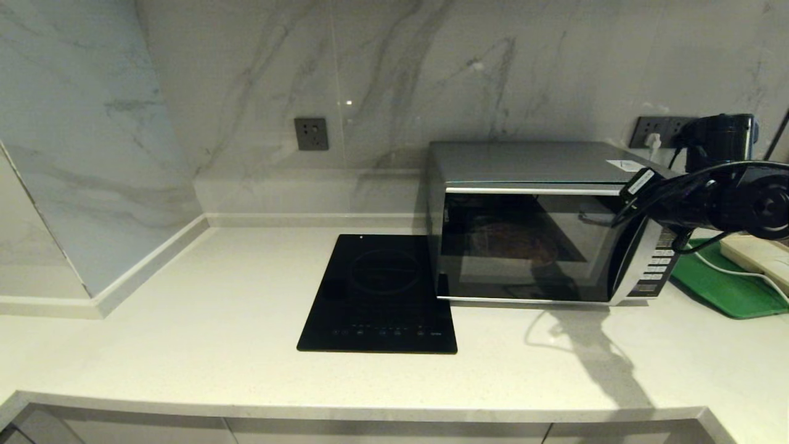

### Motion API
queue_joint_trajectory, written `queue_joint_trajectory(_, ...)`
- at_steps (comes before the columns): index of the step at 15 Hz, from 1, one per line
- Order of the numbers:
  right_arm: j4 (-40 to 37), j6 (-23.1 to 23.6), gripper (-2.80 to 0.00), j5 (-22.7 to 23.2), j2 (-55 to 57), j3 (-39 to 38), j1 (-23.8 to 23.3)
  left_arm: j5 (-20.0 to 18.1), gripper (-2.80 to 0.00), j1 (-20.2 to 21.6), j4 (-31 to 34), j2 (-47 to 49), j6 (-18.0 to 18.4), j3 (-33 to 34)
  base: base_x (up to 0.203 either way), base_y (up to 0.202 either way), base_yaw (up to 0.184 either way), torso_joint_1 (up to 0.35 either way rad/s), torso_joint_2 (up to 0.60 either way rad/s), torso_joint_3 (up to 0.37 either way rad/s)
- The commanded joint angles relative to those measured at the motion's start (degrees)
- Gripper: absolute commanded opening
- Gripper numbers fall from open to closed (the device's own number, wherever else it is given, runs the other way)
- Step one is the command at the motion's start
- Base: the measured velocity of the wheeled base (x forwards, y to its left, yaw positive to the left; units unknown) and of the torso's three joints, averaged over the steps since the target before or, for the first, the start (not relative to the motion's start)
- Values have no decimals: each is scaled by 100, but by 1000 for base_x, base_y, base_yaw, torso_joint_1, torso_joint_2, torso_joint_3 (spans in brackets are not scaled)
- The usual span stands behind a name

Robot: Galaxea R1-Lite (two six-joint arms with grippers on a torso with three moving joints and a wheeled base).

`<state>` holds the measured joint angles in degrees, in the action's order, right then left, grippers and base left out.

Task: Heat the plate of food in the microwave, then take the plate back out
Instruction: Close the microwave oven

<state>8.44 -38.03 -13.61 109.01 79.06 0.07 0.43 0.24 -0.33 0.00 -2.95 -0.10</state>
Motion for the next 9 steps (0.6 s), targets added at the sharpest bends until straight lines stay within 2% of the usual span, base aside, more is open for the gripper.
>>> queue_joint_trajectory(1, 61, 13, -280, -2, -2, 33, -7, 1, -280, 2, -2, -8, -4, 1, 0, 0, 0, 0, 0, 0)
queue_joint_trajectory(9, 112, 50, -280, 7, -6, 13, 1, 1, -280, 2, -2, -9, -4, 1, 0, 0, 0, 0, 0, 0)
